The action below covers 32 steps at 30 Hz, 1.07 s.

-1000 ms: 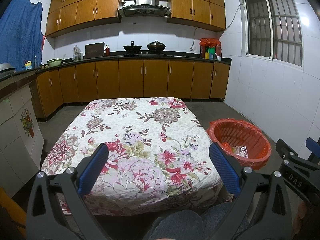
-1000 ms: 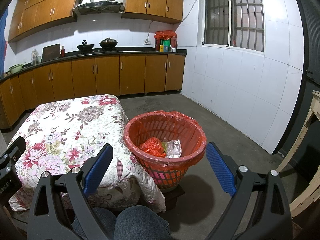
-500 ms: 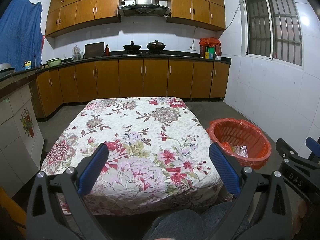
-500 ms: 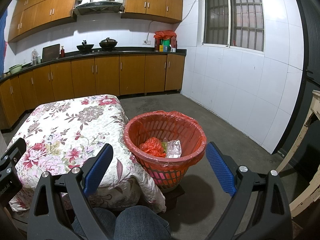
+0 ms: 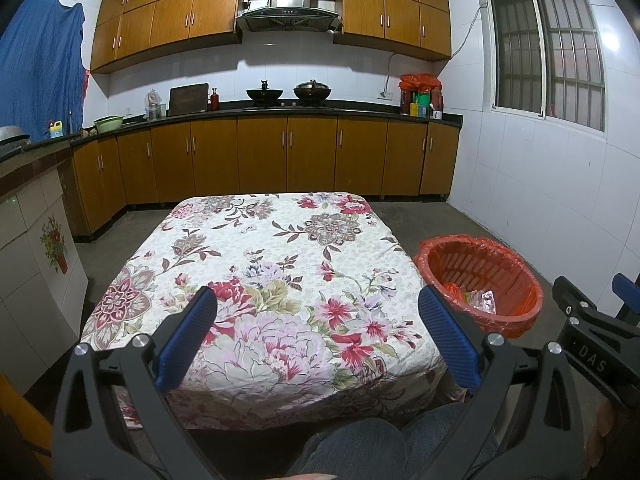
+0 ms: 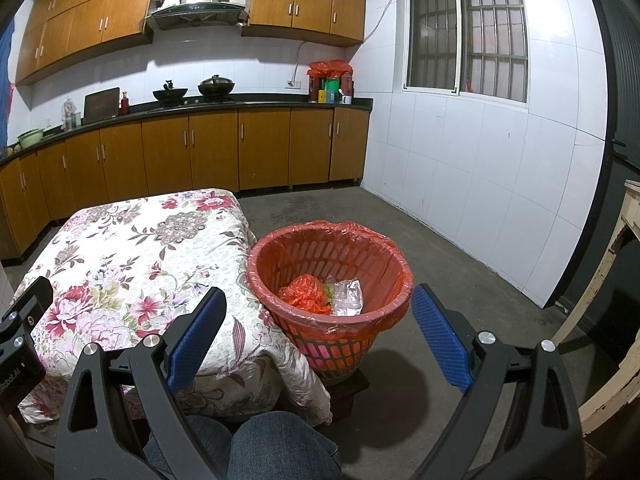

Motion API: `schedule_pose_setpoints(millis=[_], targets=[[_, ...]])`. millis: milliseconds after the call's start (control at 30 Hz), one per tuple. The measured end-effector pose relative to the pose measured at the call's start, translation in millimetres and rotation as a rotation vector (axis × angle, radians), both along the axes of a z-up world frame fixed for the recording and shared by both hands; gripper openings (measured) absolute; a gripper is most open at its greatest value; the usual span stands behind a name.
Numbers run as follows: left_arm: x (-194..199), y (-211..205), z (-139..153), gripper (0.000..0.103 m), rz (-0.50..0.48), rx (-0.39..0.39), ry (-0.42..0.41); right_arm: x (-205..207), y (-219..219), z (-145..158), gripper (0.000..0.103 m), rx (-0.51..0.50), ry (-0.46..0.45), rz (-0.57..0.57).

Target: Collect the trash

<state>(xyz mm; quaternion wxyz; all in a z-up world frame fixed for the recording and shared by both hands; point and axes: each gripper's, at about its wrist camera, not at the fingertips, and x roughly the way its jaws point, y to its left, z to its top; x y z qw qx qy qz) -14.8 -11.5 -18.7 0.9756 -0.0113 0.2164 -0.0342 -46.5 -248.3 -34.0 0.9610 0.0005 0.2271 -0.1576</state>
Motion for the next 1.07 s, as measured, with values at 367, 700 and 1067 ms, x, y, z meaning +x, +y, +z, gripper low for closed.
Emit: schedule_pose_setpoints(millis=[367, 700, 1067], targets=[[0.5, -0.2, -0.9, 0.099, 0.0, 0.001, 0.001, 0.1, 0.2, -0.2, 0.093, 0.0, 0.001, 0.0], [0.3, -0.4, -0.1, 0.099, 0.0, 0.002, -0.001, -0.1, 0.4, -0.2, 0.093, 0.0, 0.001, 0.0], [1.7, 1.9, -6.4, 0.099, -0.006, 0.003, 0.008, 0.0, 0.6, 0.0, 0.093, 0.001, 0.001, -0.001]])
